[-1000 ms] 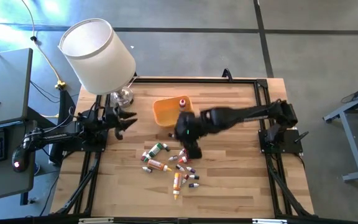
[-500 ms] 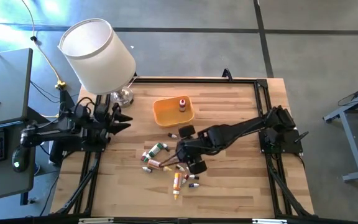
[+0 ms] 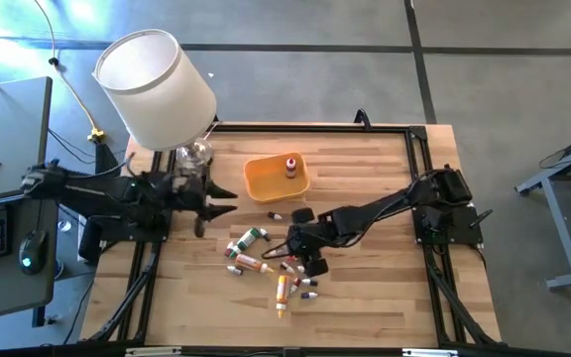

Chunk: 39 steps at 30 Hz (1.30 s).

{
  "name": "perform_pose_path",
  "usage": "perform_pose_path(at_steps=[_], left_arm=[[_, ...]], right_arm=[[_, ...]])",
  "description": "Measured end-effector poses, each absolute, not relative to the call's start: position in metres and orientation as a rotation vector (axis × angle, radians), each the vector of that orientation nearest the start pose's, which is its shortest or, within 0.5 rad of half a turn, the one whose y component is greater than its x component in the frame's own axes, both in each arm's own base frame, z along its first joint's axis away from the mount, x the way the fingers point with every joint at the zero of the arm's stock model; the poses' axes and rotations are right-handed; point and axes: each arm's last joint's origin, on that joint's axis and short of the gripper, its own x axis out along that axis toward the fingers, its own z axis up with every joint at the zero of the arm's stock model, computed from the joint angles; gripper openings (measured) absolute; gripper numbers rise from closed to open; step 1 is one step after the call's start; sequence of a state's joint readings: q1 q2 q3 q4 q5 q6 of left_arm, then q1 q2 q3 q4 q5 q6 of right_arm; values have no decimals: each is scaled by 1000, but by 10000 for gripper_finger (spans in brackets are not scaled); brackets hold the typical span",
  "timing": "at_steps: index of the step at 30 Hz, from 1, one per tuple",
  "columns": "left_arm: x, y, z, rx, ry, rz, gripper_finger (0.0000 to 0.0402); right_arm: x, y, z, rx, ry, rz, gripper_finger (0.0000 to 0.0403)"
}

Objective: Pick & Place food coloring
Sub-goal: Put the large green food coloring bottle into the bin

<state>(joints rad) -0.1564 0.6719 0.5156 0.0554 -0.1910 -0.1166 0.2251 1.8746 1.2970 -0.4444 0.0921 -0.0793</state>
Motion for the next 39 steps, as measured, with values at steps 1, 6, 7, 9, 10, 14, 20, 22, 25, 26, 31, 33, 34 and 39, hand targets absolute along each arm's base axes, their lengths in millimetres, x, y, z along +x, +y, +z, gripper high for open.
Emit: perform_pose_path(at_steps=[1,6,7,9,10,14,20,22,25,26,31,33,34,39], left_arm=[[165,-24,280,-84,121,61,145],[183,-56,294,-41,146,98,145],[185,-64,296,-30,155,95,145],[187,-78,295,0,191,111,145],[188,-86,291,15,217,121,145],[188,-112,271,-18,298,134,145],[196,-131,240,-132,420,168,145],[197,-132,230,-145,470,197,145],[197,-131,218,-214,535,263,145],[197,-131,214,-240,553,279,145],[193,-130,199,-288,674,325,145],[192,-129,193,-291,704,361,145],[193,-130,190,-294,712,374,145],[197,-133,176,-307,740,419,145]], right_arm=[[379,84,190,-249,981,150,165],[377,87,203,-335,923,135,165],[376,88,207,-336,914,139,165],[375,90,213,-312,889,147,165],[374,92,216,-289,880,151,165],[372,98,216,-226,887,161,165],[373,102,217,-157,867,137,165],[373,102,218,-149,868,133,165],[373,101,218,-153,866,128,165],[373,101,218,-155,865,120,165],[373,101,218,-166,862,108,165],[373,101,218,-167,862,108,165],[373,101,218,-167,862,108,165],[373,101,217,-169,863,109,165]])
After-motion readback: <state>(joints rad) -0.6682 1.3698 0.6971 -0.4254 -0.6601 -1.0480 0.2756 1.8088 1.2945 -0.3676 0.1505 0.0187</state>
